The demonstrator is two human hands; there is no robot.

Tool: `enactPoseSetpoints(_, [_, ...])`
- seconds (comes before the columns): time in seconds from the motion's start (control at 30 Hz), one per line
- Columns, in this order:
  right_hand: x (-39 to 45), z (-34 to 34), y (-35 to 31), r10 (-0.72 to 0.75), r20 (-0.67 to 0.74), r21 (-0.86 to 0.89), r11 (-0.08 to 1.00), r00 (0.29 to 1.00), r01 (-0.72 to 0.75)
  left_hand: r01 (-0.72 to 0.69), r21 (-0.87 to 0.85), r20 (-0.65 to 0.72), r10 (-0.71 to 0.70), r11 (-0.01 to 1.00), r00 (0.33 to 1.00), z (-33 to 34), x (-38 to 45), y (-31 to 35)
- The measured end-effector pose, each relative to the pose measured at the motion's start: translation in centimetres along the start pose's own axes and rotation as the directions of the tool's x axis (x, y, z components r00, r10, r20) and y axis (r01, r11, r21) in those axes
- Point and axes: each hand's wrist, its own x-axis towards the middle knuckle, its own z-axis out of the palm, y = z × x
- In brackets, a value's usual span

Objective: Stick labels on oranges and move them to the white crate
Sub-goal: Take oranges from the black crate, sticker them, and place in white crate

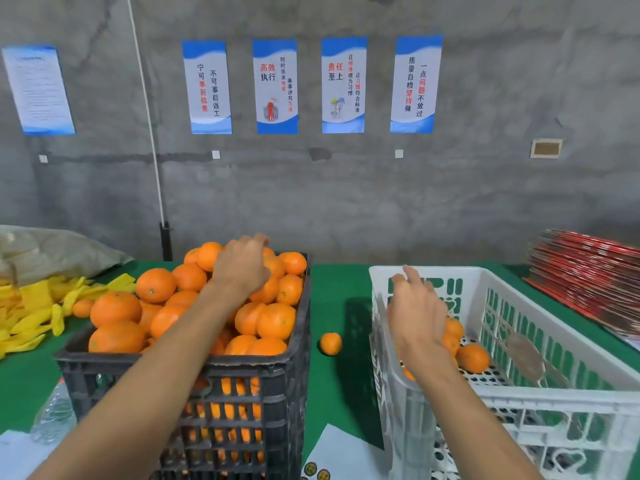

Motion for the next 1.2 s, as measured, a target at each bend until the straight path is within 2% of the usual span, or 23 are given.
enactPoseSetpoints(0.07, [0.6,0.3,-2.0,-0.053,0.012,-0.006,0.999,0.999,0.053,-0.005,0.075,0.197,-0.01,0.997,0.98,-0.4,1.3,-1.3])
enactPoseSetpoints(0.17, [1.3,2.1,-5.8,-0.13,0.081,0.016,0.992,0.988,0.129,-0.009,0.017,0.544,-0.001,1.0,0.839,-0.5,2.4,-2.1])
enactPoseSetpoints(0.23, [1.2,4.4,-7.9,-0.162,0.167,0.056,0.986,0.973,0.155,-0.047,0.047,0.602,0.009,0.998,0.798,-0.2,2.8,-2.2])
enactPoseSetpoints(0.33, [0.0,9.2,-9.3,-0.145,0.31,0.107,0.987,0.94,0.117,-0.144,0.116,0.533,0.061,0.983,0.844,0.9,3.0,-2.4])
enactPoseSetpoints(0.47, [-1.1,14.9,-9.0,-0.097,0.432,0.121,0.991,0.897,0.049,-0.208,-0.008,0.439,0.19,0.978,0.878,2.0,2.7,-2.9])
enactPoseSetpoints(0.53, [-1.2,17.1,-8.7,-0.083,0.471,0.121,0.992,0.878,0.029,-0.282,-0.018,0.32,0.273,0.959,0.907,2.5,2.3,-3.3])
enactPoseSetpoints(0.63, [-0.7,20.3,-8.9,-0.085,0.515,0.162,0.987,0.853,0.001,-0.31,-0.093,0.116,0.32,0.946,0.94,3.0,1.9,-3.6])
enactPoseSetpoints(0.73, [-0.1,23.6,-9.1,-0.124,0.571,0.222,0.975,0.811,-0.007,-0.369,-0.147,-0.046,0.366,0.918,0.929,3.4,2.4,-3.5])
enactPoseSetpoints(0.9, [0.8,27.0,-9.9,-0.236,0.558,0.325,0.944,0.796,0.052,-0.42,-0.167,-0.046,0.418,0.892,0.907,4.4,2.7,-3.4])
enactPoseSetpoints(1.0, [0.8,26.9,-10.3,-0.205,0.529,0.429,0.902,0.823,-0.051,-0.416,-0.19,-0.085,0.407,0.889,0.909,4.0,2.7,-3.9])
enactPoseSetpoints(1.03, [0.6,26.3,-10.5,-0.146,0.511,0.503,0.85,0.847,-0.156,-0.409,-0.201,-0.106,0.396,0.89,0.912,3.8,2.6,-4.2])
enactPoseSetpoints(1.1, [0.5,24.3,-11.0,0.054,0.457,0.679,0.623,0.888,-0.388,-0.384,-0.219,-0.149,0.358,0.897,0.922,3.4,2.4,-4.9])
enactPoseSetpoints(1.13, [0.8,23.0,-11.4,0.162,0.436,0.759,0.462,0.886,-0.458,-0.364,-0.225,-0.158,0.334,0.904,0.929,3.2,2.3,-5.3])
enactPoseSetpoints(1.2, [1.7,19.6,-11.9,0.299,0.457,0.864,0.075,0.838,-0.498,-0.33,-0.225,-0.146,0.303,0.917,0.942,2.8,1.9,-5.5])
